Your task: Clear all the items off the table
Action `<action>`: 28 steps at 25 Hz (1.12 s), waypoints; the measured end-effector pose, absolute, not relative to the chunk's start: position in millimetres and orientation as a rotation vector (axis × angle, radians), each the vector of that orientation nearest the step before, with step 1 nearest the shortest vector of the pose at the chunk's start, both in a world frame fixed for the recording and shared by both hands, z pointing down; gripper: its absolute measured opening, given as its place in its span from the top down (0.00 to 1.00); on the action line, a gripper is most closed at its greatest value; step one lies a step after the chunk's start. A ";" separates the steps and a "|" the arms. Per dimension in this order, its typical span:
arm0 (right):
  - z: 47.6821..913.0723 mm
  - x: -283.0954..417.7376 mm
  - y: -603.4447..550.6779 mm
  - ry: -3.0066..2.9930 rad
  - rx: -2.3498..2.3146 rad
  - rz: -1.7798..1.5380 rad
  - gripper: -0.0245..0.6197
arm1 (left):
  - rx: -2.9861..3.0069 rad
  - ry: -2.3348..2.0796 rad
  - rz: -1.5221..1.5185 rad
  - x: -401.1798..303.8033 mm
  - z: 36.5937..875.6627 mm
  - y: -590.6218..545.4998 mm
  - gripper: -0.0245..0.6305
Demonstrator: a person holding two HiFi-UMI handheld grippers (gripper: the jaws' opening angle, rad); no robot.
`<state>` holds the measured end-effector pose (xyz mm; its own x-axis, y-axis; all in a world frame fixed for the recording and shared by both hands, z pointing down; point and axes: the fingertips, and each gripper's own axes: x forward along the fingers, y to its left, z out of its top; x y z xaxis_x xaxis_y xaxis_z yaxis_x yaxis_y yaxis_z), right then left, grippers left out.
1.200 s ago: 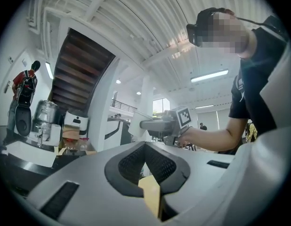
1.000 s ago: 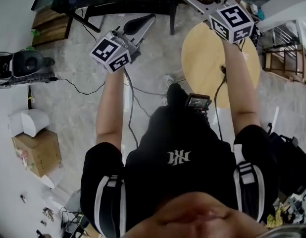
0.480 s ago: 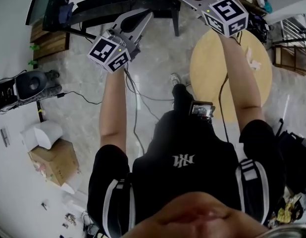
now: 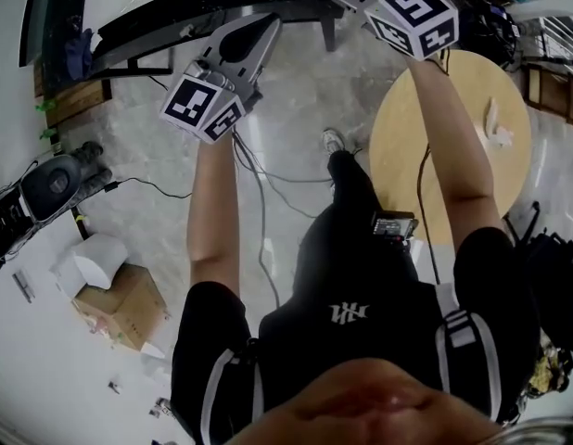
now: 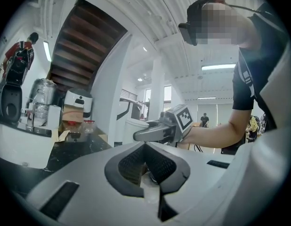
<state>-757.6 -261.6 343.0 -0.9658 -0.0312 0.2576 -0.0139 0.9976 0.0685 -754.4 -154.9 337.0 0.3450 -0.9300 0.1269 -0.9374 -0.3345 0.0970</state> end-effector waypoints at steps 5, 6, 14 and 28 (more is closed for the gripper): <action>387.8 -788.8 -289.6 -2.841 0.016 -0.056 0.49 | 2.452 -1.693 0.079 -773.9 366.7 -187.1 0.94; 394.5 -795.7 -293.5 -2.833 0.010 -0.055 0.49 | 2.454 -1.688 0.082 -777.2 370.1 -191.4 0.94; 431.3 -812.6 -305.4 -2.764 0.009 -0.061 0.49 | 2.448 -1.660 0.055 -775.3 391.1 -197.0 0.94; 386.3 -802.1 -301.2 -2.898 0.023 -0.010 0.24 | 2.441 -1.702 0.065 -763.4 362.5 -180.8 0.94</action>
